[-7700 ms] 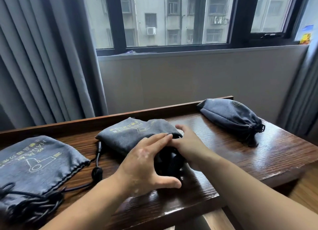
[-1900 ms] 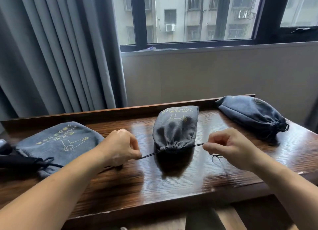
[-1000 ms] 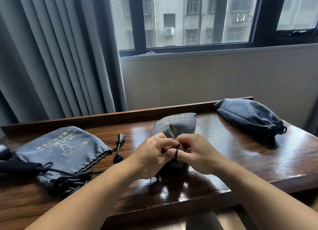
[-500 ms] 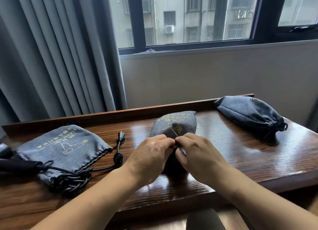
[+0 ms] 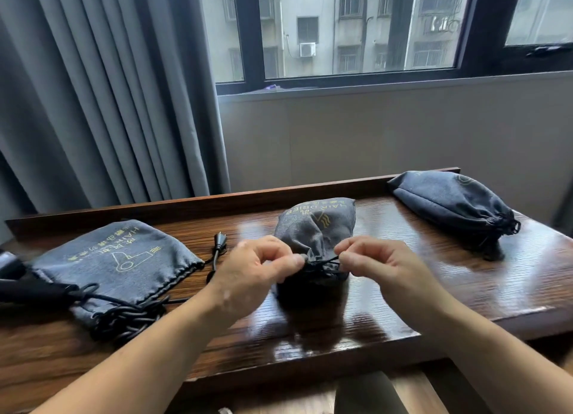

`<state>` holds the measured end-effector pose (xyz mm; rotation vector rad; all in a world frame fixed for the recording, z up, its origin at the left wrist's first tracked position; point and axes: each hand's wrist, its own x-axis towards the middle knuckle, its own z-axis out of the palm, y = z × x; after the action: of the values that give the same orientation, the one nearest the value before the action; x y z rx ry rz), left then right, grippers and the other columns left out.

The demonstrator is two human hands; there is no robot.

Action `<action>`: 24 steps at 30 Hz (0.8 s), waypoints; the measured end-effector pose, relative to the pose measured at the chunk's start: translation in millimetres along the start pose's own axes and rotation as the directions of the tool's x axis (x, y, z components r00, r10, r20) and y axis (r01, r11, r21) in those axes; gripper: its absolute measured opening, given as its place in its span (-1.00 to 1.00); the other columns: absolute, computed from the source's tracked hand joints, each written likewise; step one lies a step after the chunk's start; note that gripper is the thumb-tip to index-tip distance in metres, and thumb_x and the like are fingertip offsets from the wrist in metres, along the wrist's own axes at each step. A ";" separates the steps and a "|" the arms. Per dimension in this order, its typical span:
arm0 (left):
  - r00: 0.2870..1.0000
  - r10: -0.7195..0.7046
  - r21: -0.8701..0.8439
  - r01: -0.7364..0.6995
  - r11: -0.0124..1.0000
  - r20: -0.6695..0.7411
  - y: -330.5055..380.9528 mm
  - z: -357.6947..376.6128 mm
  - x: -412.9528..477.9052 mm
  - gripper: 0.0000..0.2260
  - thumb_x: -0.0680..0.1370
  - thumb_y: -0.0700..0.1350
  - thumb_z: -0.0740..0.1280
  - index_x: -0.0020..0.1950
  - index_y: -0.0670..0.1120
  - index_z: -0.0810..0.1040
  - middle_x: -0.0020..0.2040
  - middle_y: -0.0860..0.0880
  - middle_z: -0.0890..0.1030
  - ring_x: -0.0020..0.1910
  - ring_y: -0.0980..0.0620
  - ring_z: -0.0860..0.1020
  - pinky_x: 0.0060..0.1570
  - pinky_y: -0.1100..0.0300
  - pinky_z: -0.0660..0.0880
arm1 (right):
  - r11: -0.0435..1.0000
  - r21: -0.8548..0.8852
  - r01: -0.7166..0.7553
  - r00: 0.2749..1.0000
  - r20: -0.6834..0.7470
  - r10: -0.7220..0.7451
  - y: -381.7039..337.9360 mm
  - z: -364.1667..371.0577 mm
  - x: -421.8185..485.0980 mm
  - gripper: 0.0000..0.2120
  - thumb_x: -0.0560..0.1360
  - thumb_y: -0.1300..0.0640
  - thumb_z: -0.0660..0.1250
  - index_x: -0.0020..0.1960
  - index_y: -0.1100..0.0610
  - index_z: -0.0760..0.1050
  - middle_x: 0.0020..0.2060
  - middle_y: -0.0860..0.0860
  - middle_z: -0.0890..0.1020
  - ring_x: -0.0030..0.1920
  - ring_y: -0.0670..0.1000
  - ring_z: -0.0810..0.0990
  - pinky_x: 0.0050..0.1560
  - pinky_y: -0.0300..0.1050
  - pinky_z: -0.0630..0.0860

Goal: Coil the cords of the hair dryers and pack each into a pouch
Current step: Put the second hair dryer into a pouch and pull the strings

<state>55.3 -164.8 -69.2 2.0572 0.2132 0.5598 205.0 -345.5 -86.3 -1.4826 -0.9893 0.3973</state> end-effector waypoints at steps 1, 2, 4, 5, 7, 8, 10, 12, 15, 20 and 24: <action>0.999 -0.006 -0.113 0.001 0.994 -0.051 1.3 -0.7 0.2 -0.61 0.46 0.03 0.45 -0.42 -0.20 0.48 -0.19 -0.04 0.59 -0.19 0.08 0.52 -0.06 0.08 0.46 | 0.994 0.105 -0.034 0.999 0.007 0.034 0.2 -2.0 1.7 -0.68 0.36 -0.07 0.46 -0.24 0.22 0.63 -0.17 0.05 0.63 -0.09 -0.02 0.57 0.05 -0.09 0.43; 0.996 -0.013 -0.217 -0.008 0.976 -0.092 2.1 -1.3 1.1 -0.55 0.44 0.02 0.47 -0.40 -0.31 0.45 -0.17 -0.10 0.61 -0.16 0.03 0.52 -0.01 -0.01 0.45 | 0.986 0.157 -0.055 0.998 0.022 0.052 -0.4 -2.2 2.8 -0.59 0.35 -0.11 0.44 -0.23 0.28 0.58 -0.21 0.11 0.57 -0.10 0.02 0.55 0.06 -0.01 0.42; 0.990 -0.014 -0.354 -0.037 0.935 -0.141 3.9 -3.2 3.1 -0.53 0.42 0.01 0.49 -0.34 -0.40 0.48 -0.15 -0.24 0.63 -0.09 -0.08 0.56 0.12 -0.16 0.45 | 0.993 0.106 -0.056 0.997 0.050 0.051 -1.6 -1.2 3.5 -0.44 0.38 -0.15 0.42 -0.24 0.41 0.45 -0.28 0.14 0.48 -0.16 0.03 0.53 0.03 0.04 0.41; 0.988 -0.018 -0.397 -0.046 0.917 -0.156 5.6 -3.7 3.5 -0.60 0.44 -0.01 0.49 -0.36 -0.33 0.51 -0.21 -0.27 0.61 -0.13 -0.08 0.58 0.10 -0.11 0.48 | 0.996 0.072 -0.042 0.998 0.053 0.038 -1.3 -0.3 4.0 -0.42 0.41 -0.14 0.42 -0.27 0.42 0.41 -0.32 0.12 0.44 -0.22 0.01 0.49 -0.02 -0.04 0.41; 0.987 -0.064 -0.495 -0.017 0.869 -0.147 10.1 -3.6 3.5 -0.68 0.49 -0.04 0.43 -0.41 -0.14 0.47 -0.41 -0.18 0.48 -0.35 -0.02 0.53 -0.10 0.07 0.56 | 0.996 0.086 -0.024 1.000 0.011 0.023 -0.4 -0.1 4.3 -0.47 0.42 -0.11 0.44 -0.34 0.35 0.40 -0.37 0.15 0.39 -0.26 0.01 0.42 -0.06 -0.08 0.40; 0.989 -0.085 -0.530 0.009 0.848 -0.120 12.2 -3.1 2.8 -0.67 0.51 -0.03 0.41 -0.41 -0.08 0.43 -0.46 -0.11 0.38 -0.45 0.01 0.44 -0.24 0.11 0.55 | 0.995 0.096 0.003 1.000 -0.022 0.000 0.5 -0.6 5.2 -0.49 0.41 -0.12 0.46 -0.37 0.29 0.40 -0.37 0.21 0.39 -0.24 0.05 0.39 -0.04 -0.01 0.37; 0.991 -0.114 -0.494 0.066 0.867 -0.069 12.3 -2.8 1.6 -0.60 0.56 0.06 0.42 -0.40 -0.01 0.38 -0.47 -0.05 0.25 -0.53 0.05 0.24 -0.53 0.20 0.33 | 0.993 0.107 0.051 0.996 -0.075 -0.043 -1.3 -1.3 6.3 -0.49 0.37 -0.19 0.51 -0.38 0.21 0.41 -0.29 0.35 0.43 -0.18 0.10 0.40 0.01 0.12 0.35; 0.992 -0.108 -0.254 0.088 0.963 -0.065 12.0 -7.1 1.9 -0.57 0.58 0.13 0.38 -0.40 -0.03 0.40 -0.48 -0.04 0.26 -0.53 0.05 0.19 -0.51 0.21 0.14 | 0.977 0.202 0.063 0.995 -0.090 -0.045 -5.9 -1.7 7.0 -0.47 0.30 -0.26 0.56 -0.35 0.19 0.49 -0.32 0.34 0.50 -0.16 0.13 0.52 0.08 0.15 0.45; 0.998 -0.012 0.222 0.024 0.975 -0.054 13.7 -15.6 2.6 -0.53 0.61 0.10 0.36 -0.37 -0.17 0.42 -0.50 0.07 0.30 -0.53 0.14 0.23 -0.47 0.22 0.22 | 0.882 0.470 0.026 0.998 -0.066 0.006 -19.4 0.7 9.0 -0.63 0.44 -0.06 0.50 -0.35 0.09 0.41 -0.48 0.08 0.32 -0.43 0.05 0.46 -0.12 0.03 0.62; 0.990 0.017 0.394 0.039 0.918 -0.137 14.2 -26.1 1.2 -0.50 0.59 0.11 0.37 -0.44 -0.12 0.35 -0.53 0.10 0.30 -0.51 0.13 0.26 -0.40 0.15 0.29 | 0.953 0.300 -0.027 0.996 -0.077 0.052 -31.8 -11.5 11.7 -0.61 0.50 -0.04 0.43 -0.36 0.04 0.32 -0.45 0.03 0.19 -0.48 -0.04 0.09 -0.52 -0.23 0.04; 0.965 0.016 0.368 0.085 0.926 -0.262 1.9 -35.7 -2.8 -0.50 0.54 0.06 0.45 -0.48 -0.10 0.34 -0.56 0.09 0.30 -0.53 0.13 0.27 -0.47 0.25 0.27 | 0.969 -0.246 0.002 0.999 -0.047 -0.014 -20.9 -30.9 9.2 -0.54 0.52 0.02 0.47 -0.45 0.12 0.37 -0.56 -0.04 0.25 -0.54 -0.10 0.16 -0.53 -0.30 0.11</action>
<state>35.9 -139.4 -52.8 2.3384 0.5497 0.8199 226.1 -360.5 -58.0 -1.7019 -1.0336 0.2372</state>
